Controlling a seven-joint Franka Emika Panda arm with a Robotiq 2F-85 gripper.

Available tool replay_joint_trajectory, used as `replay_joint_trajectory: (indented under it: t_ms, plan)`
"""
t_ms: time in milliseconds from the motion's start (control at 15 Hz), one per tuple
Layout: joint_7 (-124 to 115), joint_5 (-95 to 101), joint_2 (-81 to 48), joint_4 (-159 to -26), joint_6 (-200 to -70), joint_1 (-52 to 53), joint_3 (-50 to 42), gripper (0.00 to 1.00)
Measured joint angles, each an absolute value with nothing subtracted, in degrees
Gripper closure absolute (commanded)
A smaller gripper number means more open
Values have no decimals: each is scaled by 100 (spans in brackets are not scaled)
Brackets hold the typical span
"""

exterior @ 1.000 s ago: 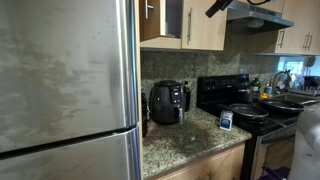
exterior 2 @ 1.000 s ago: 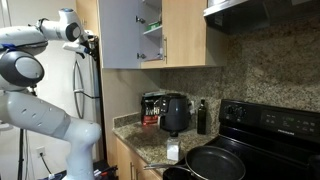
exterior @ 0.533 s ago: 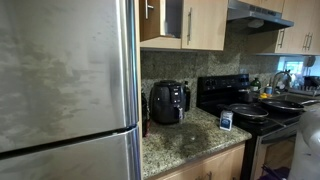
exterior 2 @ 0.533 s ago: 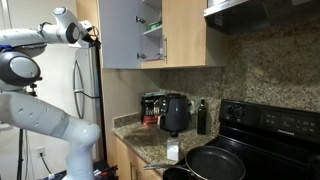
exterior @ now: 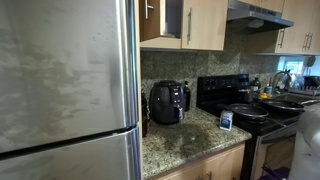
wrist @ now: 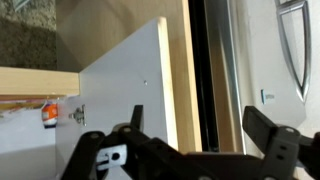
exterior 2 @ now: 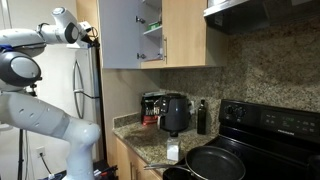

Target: Close the left cabinet door

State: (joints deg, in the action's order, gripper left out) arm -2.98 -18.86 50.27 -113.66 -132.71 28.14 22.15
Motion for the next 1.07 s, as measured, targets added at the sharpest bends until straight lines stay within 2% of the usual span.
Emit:
replay_joint_trajectory:
  t_ms: [667,1067]
  plan:
    - [-268,-3182,5037,-10901,-10498,3690,1611,0]
    - [-708,-3395,5084,-10871,-10386,3462,1651,0]
